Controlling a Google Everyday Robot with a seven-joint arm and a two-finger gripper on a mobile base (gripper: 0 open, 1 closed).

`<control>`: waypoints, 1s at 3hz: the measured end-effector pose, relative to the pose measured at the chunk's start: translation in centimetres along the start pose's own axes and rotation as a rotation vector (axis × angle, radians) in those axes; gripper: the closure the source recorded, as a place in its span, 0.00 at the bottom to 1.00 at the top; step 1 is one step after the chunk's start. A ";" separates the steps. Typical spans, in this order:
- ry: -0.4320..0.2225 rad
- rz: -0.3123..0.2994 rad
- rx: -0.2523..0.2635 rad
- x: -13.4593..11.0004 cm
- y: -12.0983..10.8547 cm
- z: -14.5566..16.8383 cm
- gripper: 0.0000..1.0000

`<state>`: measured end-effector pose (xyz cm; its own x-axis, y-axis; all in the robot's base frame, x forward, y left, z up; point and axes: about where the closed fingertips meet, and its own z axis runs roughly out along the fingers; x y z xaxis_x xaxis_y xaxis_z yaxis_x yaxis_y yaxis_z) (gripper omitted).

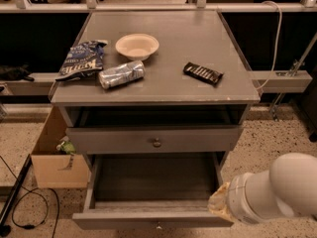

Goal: Close middle drawer

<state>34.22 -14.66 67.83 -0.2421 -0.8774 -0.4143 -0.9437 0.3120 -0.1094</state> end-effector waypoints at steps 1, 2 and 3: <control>-0.002 -0.012 -0.010 0.1 0.6 3.8 1.00; -0.009 -0.010 -0.012 0.2 0.7 4.0 1.00; -0.076 0.000 -0.030 0.8 0.8 5.5 1.00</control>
Offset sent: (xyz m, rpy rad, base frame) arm 0.0008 0.0141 -0.0321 0.0012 0.0105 0.0169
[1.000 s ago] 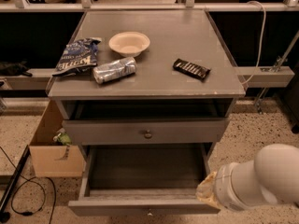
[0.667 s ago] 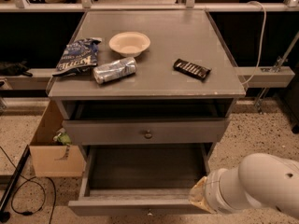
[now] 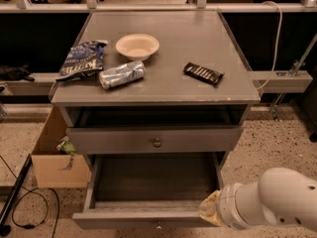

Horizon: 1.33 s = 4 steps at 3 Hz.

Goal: Close middle drawer

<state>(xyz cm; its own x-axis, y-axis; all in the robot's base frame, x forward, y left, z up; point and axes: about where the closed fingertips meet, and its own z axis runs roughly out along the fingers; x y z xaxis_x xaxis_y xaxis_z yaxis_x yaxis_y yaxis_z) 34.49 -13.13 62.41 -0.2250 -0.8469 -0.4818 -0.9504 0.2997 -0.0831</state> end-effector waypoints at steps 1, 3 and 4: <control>-0.017 0.028 -0.031 1.5 0.1 2.6 1.00; -0.054 0.035 -0.030 1.3 0.1 3.0 1.00; -0.136 0.063 -0.047 3.3 0.9 4.2 1.00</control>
Offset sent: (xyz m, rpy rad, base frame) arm 0.0014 -0.0009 -0.0285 0.0274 0.0314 -0.0066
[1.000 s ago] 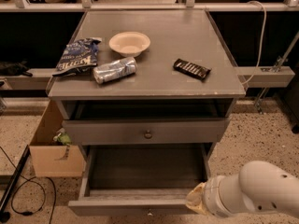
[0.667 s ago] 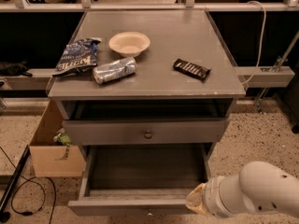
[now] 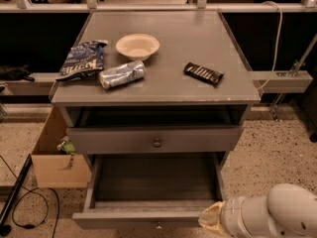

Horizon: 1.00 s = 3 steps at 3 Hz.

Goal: Close middle drawer

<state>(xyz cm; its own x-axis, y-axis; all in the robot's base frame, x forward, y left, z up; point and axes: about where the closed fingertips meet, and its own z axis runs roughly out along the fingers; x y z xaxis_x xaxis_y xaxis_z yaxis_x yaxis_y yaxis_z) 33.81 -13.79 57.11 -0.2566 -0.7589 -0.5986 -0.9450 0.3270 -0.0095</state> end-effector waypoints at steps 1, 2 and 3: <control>0.000 0.032 -0.030 4.0 1.3 1.5 1.00; 0.015 0.054 -0.048 6.8 1.6 3.5 1.00; 0.019 0.067 -0.058 8.1 0.8 5.9 1.00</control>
Offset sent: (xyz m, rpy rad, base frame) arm -0.0274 -0.0365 -0.1108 -0.0010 0.1035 -0.0254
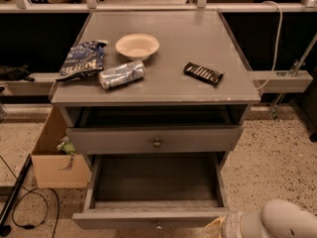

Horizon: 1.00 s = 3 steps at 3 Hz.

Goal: Close middle drawer

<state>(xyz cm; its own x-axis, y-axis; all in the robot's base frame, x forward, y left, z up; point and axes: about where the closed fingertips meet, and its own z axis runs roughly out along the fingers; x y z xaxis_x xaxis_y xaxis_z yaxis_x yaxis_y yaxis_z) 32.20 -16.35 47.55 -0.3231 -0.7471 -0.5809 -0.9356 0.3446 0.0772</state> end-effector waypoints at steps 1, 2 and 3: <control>0.000 -0.017 -0.025 -0.7 -0.9 2.7 1.00; -0.005 -0.025 -0.059 -1.0 -0.5 5.7 1.00; -0.011 -0.024 -0.078 -0.8 0.2 7.6 1.00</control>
Offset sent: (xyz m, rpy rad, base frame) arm 0.0216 0.0492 -0.0516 0.0235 0.0362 0.0696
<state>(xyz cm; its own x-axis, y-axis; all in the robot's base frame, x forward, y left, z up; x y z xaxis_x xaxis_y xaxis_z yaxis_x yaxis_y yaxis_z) 33.34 -11.38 41.87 -0.2995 -0.7482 -0.5921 -0.9513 0.2814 0.1256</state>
